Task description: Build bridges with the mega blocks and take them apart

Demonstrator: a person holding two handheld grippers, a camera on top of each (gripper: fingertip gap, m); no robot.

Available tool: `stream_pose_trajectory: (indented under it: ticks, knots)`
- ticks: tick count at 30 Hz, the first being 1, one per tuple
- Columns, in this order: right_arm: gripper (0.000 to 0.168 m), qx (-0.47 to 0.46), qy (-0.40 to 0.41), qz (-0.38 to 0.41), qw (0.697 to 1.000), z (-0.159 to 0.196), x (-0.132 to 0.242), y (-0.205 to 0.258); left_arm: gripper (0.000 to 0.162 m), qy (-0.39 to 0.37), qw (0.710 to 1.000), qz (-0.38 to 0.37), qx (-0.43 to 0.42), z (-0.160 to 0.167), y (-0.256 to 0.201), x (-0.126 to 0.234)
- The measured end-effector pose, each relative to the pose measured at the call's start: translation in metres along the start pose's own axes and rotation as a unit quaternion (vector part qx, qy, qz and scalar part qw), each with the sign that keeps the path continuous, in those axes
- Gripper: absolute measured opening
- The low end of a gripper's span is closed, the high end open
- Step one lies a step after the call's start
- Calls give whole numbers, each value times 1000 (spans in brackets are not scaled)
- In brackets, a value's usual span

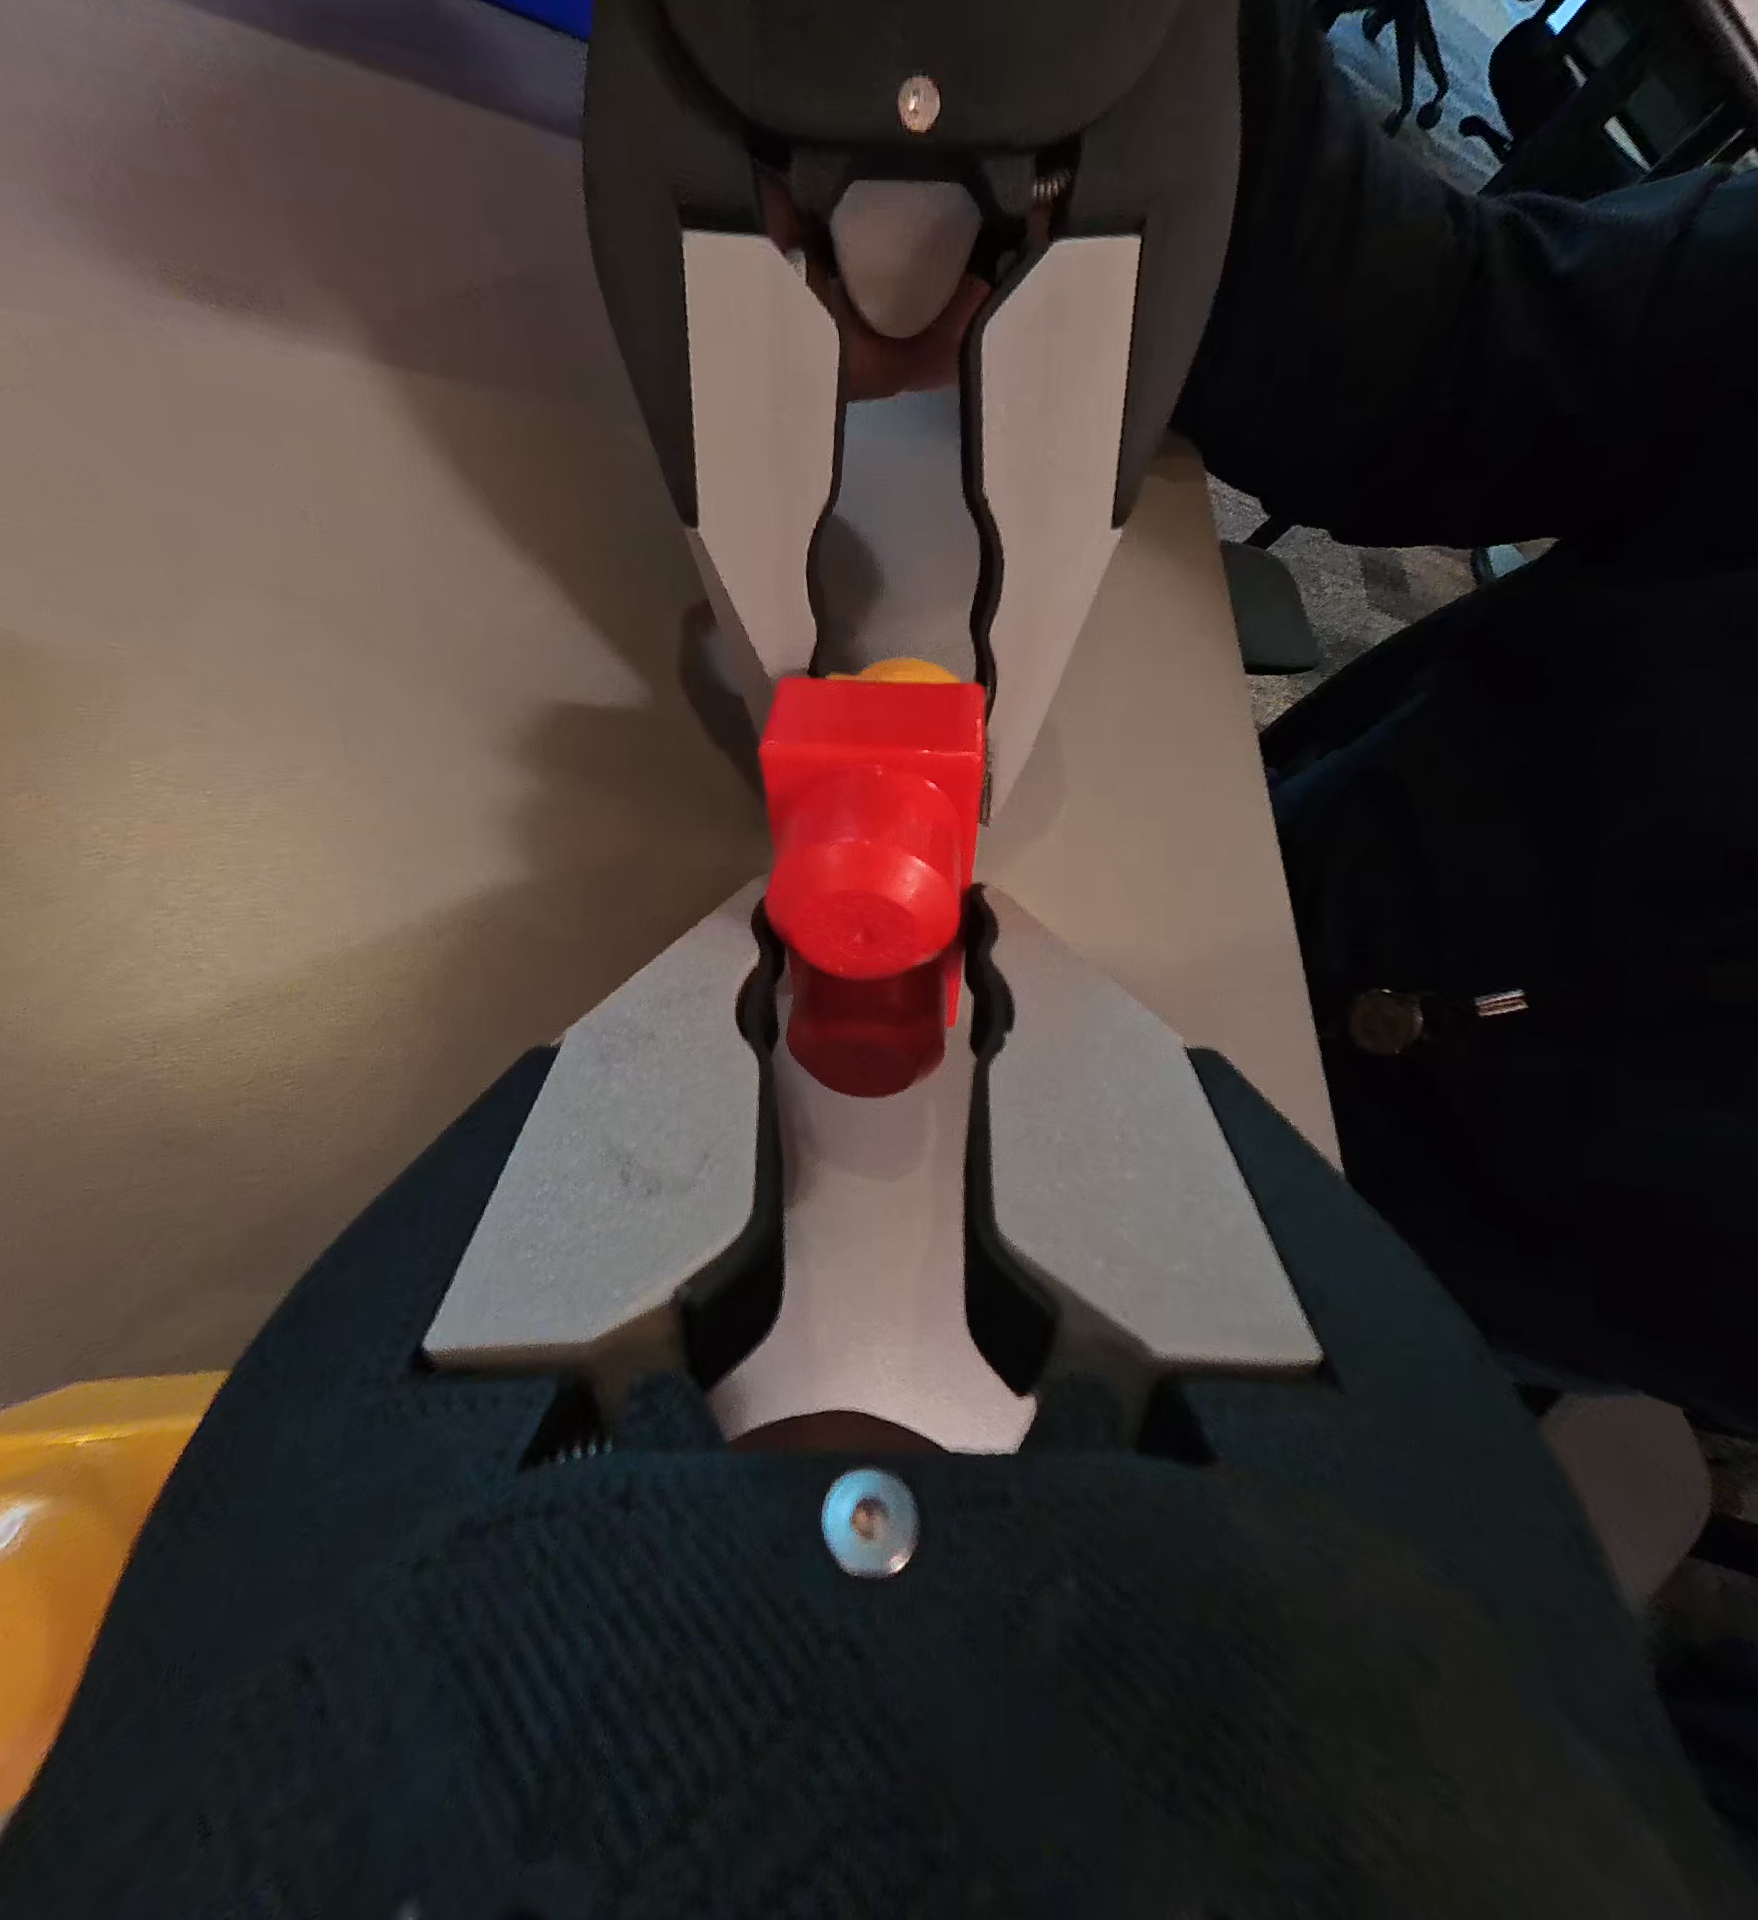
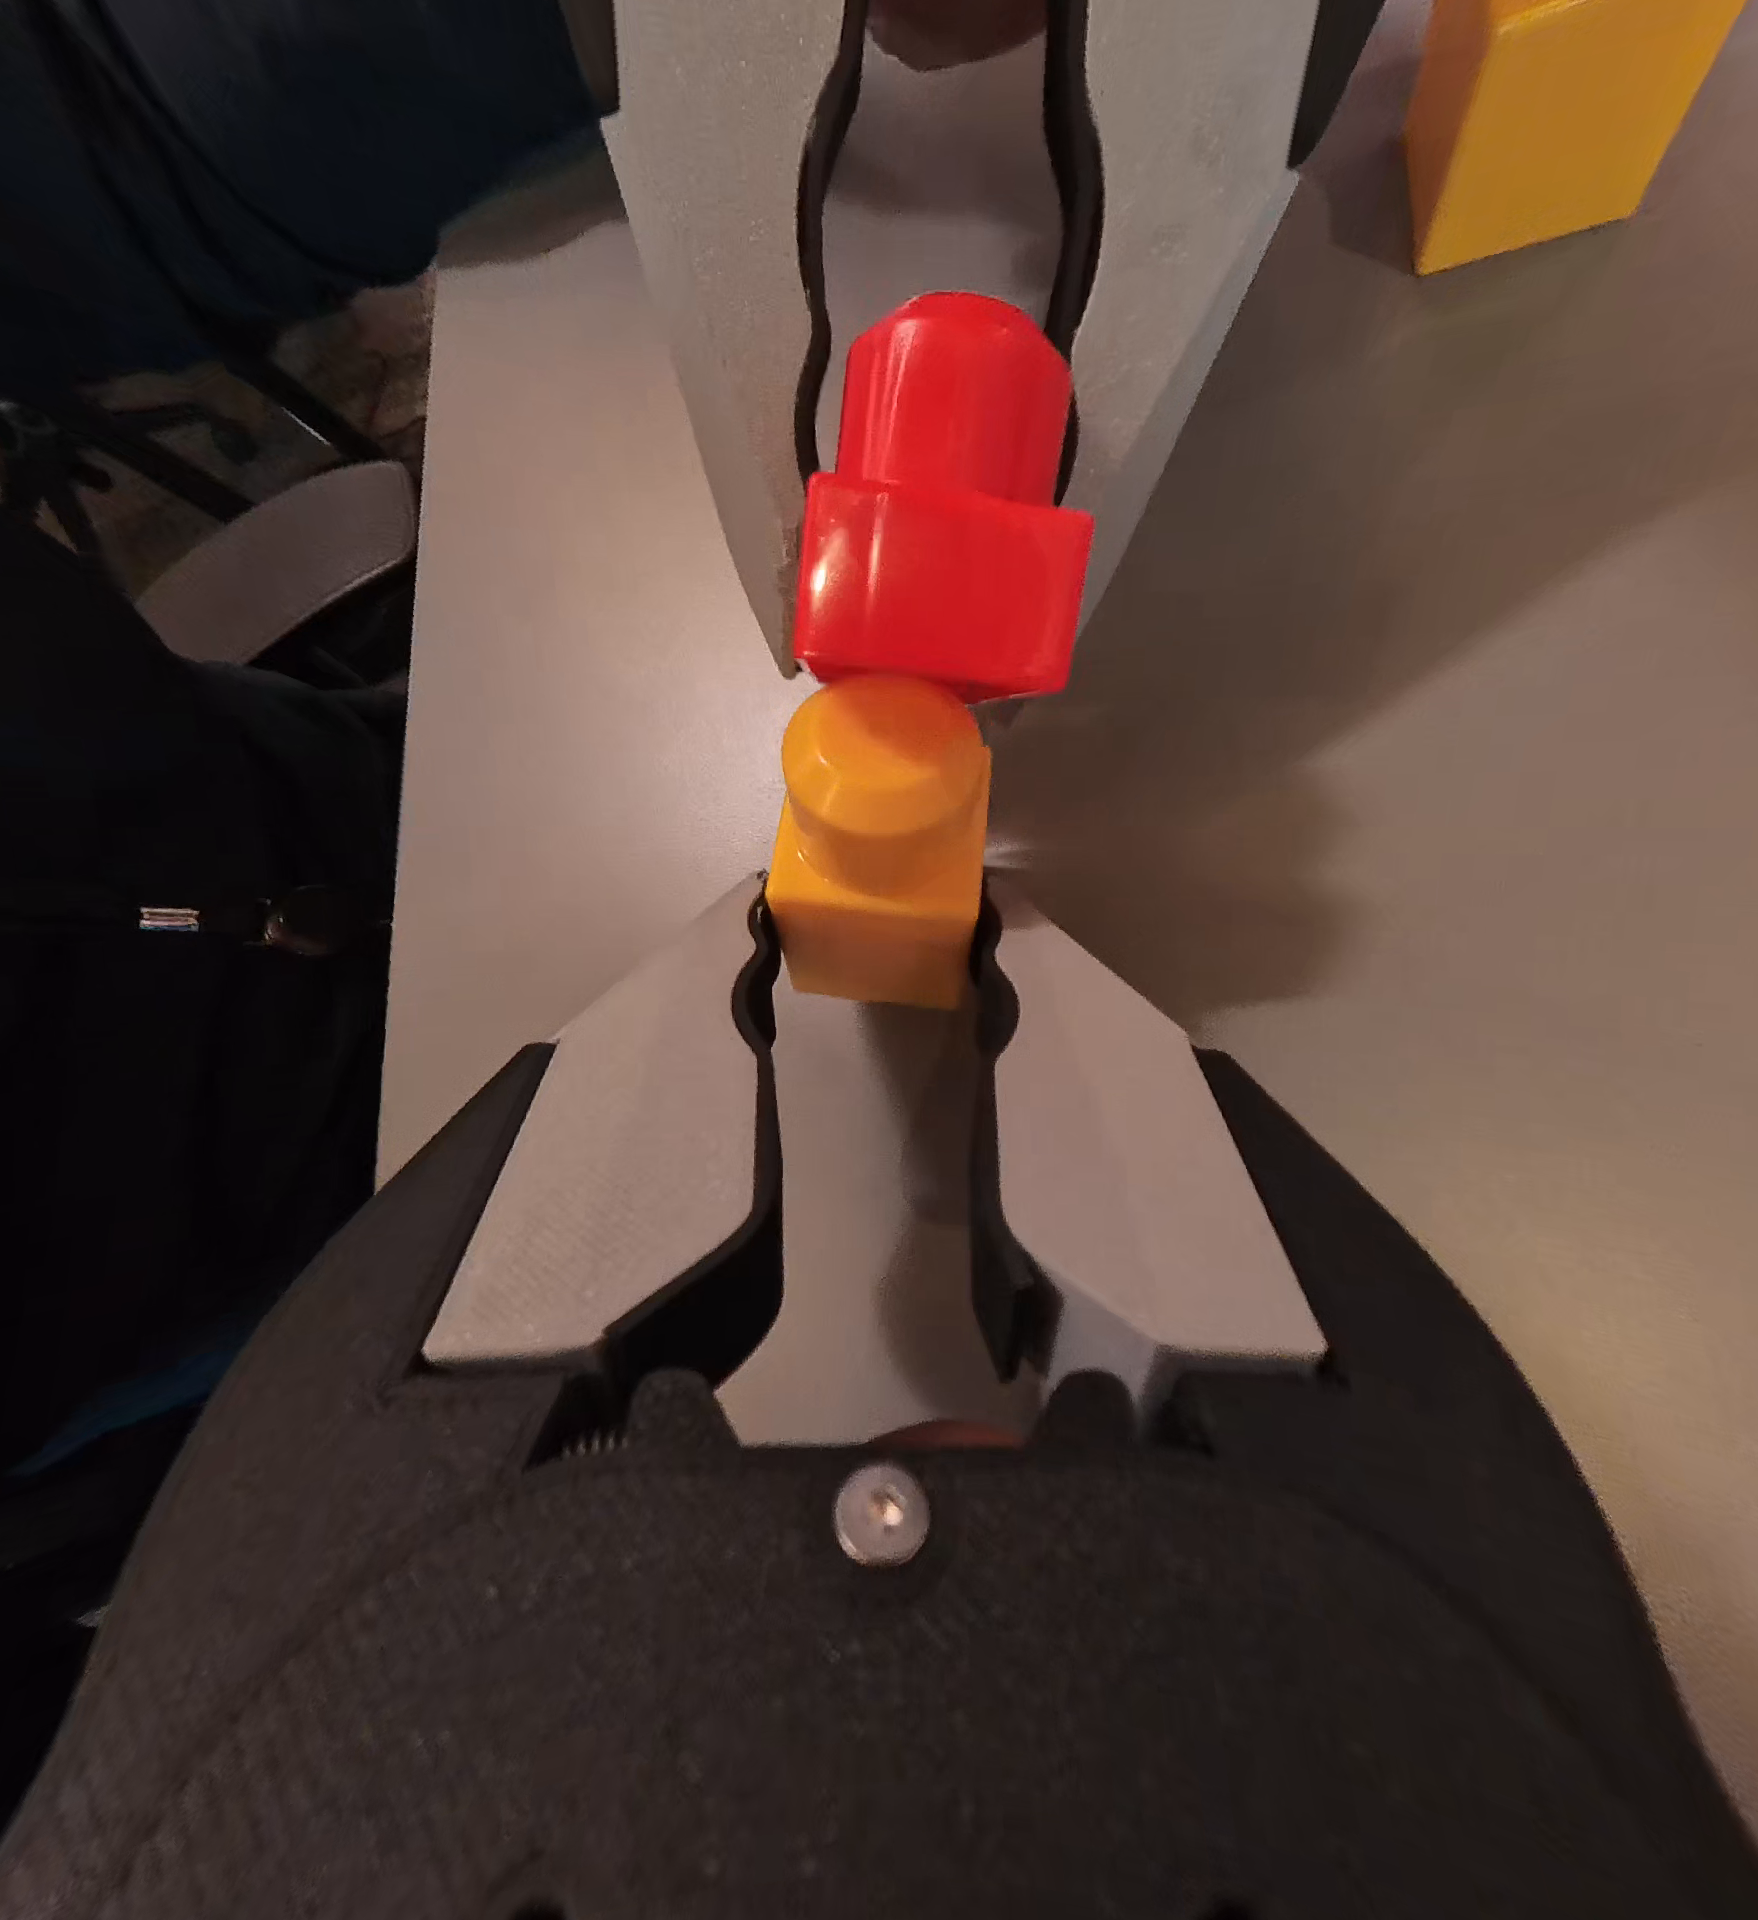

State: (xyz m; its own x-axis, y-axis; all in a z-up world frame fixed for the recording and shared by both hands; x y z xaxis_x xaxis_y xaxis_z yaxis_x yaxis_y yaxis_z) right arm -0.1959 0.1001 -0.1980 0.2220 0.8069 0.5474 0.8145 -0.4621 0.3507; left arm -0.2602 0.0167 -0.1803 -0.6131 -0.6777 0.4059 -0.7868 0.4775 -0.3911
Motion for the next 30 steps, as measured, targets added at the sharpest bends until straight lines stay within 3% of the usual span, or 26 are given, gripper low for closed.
stream_pose_trajectory:
  ticks: [18, 25, 28, 30]
  knots:
    - [44, -16, -81, 77, 994, -16, 15, -24, 32, -75, 996, -55, 13, -12, 21, 26]
    - [51, -42, -38, 70, 996, 1, 14, -25, 32, -129, 987, -87, 33, -21, 30, 47]
    - [38, -27, -45, 93, 994, -5, 9, -30, 32, -133, 987, -87, 36, -21, 31, 47]
    - [0, 10, -44, 113, 993, -8, 10, -30, 32, -128, 987, -88, 32, -21, 30, 45]
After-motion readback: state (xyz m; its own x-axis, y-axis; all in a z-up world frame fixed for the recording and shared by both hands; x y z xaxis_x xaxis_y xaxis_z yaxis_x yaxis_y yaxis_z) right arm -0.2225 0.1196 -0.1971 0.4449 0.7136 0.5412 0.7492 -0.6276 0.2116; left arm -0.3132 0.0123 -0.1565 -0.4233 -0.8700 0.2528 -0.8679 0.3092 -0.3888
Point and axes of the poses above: each gripper's, where its closed fingertips meet, x back along the fingers, z out of its underside, y = z × x across the jaws, the point moved 6 cm from there along x, back along the fingers, and after that the axes turned 13 degrees about -y, right-handed, at the moved point
